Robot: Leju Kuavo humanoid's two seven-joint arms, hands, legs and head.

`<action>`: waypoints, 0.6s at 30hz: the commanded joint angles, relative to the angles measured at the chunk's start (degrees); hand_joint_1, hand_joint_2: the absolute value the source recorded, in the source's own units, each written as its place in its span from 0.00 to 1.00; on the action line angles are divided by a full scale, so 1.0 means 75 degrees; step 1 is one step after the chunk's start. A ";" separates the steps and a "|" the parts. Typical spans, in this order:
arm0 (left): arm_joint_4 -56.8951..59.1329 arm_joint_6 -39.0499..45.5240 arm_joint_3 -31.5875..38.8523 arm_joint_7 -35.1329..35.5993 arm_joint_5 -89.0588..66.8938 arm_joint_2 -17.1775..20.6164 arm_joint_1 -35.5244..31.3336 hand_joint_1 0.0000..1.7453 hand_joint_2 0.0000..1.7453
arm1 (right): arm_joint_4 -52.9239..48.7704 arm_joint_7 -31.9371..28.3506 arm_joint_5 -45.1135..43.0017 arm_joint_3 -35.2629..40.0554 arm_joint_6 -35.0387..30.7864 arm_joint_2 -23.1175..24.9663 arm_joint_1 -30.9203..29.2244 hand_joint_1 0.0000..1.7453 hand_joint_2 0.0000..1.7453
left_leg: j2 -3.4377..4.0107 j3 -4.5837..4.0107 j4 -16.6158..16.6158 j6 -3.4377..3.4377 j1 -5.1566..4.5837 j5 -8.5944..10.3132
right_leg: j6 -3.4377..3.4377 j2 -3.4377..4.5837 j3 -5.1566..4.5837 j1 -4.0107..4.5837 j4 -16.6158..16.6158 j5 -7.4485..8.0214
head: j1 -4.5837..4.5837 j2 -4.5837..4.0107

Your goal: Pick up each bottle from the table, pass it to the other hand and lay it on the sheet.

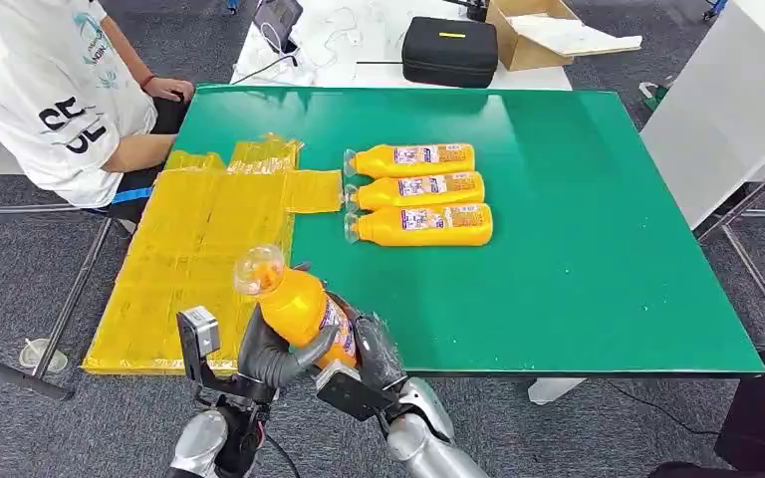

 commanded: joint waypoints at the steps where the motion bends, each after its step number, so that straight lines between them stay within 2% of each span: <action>1: 0.0118 -0.0518 0.0348 0.0230 0.1069 -0.0017 -0.0147 1.00 1.00 | 0.0435 0.0244 0.0069 0.0212 -0.0114 -0.0045 -0.0324 0.00 1.00 | 0.0003 0.0016 -0.0004 0.0002 0.0000 -0.0004 | -0.0008 -0.0003 0.0016 0.0003 -0.0004 -0.0004 | -0.0003 0.0000; 2: 0.0000 -0.0482 0.0448 0.0303 0.1224 -0.0008 -0.0152 1.00 1.00 | 0.0306 0.0345 0.0029 0.0154 -0.0087 -0.0071 -0.0301 0.00 0.00 | 0.0005 0.0027 -0.0003 0.0004 0.0003 -0.0009 | -0.0012 -0.0003 0.0028 0.0007 -0.0005 -0.0007 | -0.0003 0.0003; 4: -0.0092 -0.0354 0.0655 0.0340 0.1419 0.0000 -0.0234 1.00 1.00 | 0.0065 0.0401 0.0000 0.0096 -0.0100 -0.0123 -0.0278 0.00 0.00 | 0.0007 0.0012 -0.0002 0.0003 0.0000 -0.0004 | -0.0008 0.0001 0.0011 0.0002 -0.0002 -0.0003 | -0.0003 0.0000; 5: -0.0148 -0.0200 0.0743 0.0323 0.1397 0.0028 -0.0285 1.00 1.00 | -0.0213 0.0414 -0.0126 0.0002 -0.0064 -0.0153 -0.0196 0.00 0.00 | 0.0017 0.0056 -0.0003 0.0007 0.0004 -0.0021 | -0.0021 0.0002 0.0055 0.0011 -0.0007 -0.0016 | -0.0003 0.0000; 7: -0.0187 -0.0004 0.0915 0.0257 0.1318 0.0084 -0.0415 1.00 1.00 | -0.0653 0.0462 -0.0238 -0.0078 0.0054 -0.0251 -0.0106 0.00 0.00 | 0.0000 0.0007 -0.0001 0.0003 -0.0001 0.0000 | -0.0007 -0.0006 0.0007 0.0001 0.0000 -0.0002 | -0.0003 0.0000; 13: -0.0101 0.0842 0.1650 0.0009 0.1120 0.0199 -0.0989 1.00 1.00 | -0.2234 0.0333 -0.1111 -0.0578 0.0264 -0.0428 0.0314 0.00 0.00 | -0.0010 0.0003 0.0000 0.0001 0.0001 0.0003 | -0.0007 -0.0015 0.0004 0.0003 0.0000 -0.0002 | 0.0000 0.0000; 17: 0.0192 0.1500 0.1928 -0.0173 0.0673 0.0298 -0.1365 1.00 1.00 | -0.2846 0.0224 -0.1332 -0.0656 0.0283 -0.0495 0.0514 0.00 0.00 | -0.0013 0.0032 -0.0001 0.0003 0.0005 -0.0004 | -0.0019 -0.0026 0.0038 0.0011 -0.0002 -0.0011 | 0.0003 0.0000; 18: 0.0300 0.2120 0.2002 -0.0456 0.0177 0.0313 -0.1487 1.00 1.00 | -0.3088 0.0001 -0.1480 -0.0706 0.0179 -0.0464 0.0617 0.00 0.00 | -0.0017 0.0037 0.0000 0.0003 0.0008 -0.0005 | -0.0022 -0.0031 0.0045 0.0014 -0.0002 -0.0014 | -0.0003 0.0000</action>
